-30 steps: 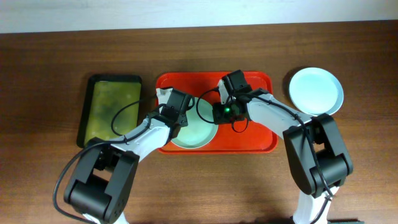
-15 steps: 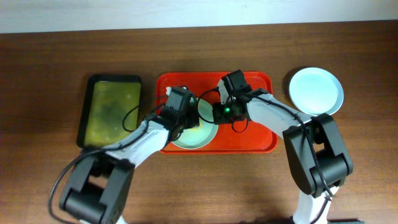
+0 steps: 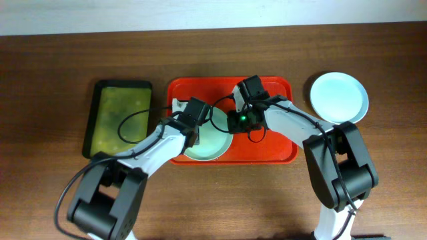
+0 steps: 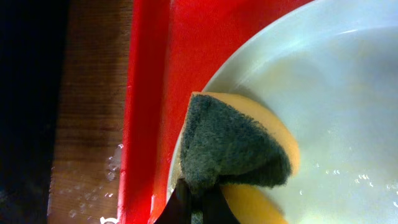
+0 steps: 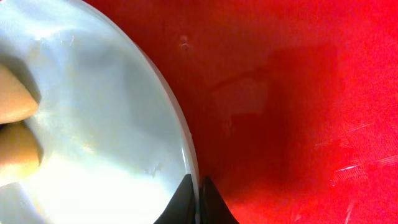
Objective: Clean dirty plates on tray and stack at the side
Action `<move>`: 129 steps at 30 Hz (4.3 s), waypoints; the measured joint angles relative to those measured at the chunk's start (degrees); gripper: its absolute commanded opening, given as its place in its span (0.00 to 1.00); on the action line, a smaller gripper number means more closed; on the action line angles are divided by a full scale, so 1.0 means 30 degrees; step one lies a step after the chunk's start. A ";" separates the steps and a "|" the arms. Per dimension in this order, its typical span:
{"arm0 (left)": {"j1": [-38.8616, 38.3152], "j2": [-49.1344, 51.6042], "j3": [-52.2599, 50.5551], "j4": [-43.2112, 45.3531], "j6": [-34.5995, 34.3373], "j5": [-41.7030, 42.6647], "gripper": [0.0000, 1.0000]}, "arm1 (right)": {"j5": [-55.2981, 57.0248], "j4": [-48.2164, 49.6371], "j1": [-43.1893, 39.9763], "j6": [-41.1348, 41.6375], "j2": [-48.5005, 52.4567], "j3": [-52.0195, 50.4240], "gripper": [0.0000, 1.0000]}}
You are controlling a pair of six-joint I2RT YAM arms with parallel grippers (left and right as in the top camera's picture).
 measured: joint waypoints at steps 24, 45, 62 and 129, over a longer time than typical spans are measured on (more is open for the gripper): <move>-0.0211 0.1115 0.2025 -0.3417 -0.0372 -0.0321 0.00 | -0.0080 0.0015 0.0007 -0.0007 0.0007 0.0000 0.04; 0.8313 -0.2987 0.0991 -0.3861 -0.0386 0.6535 0.00 | 0.0372 -0.0787 -0.0022 -0.0481 -0.0007 0.0182 0.04; 0.8313 -0.2987 0.0962 -0.3410 -0.0284 0.7468 0.00 | 2.6877 -1.2531 0.6324 -0.8291 -0.1792 1.2794 0.04; 0.8313 -0.2987 0.0954 -0.3337 0.0007 0.7606 0.00 | 0.7329 -0.3424 -1.8695 -0.0962 0.0466 0.5654 0.04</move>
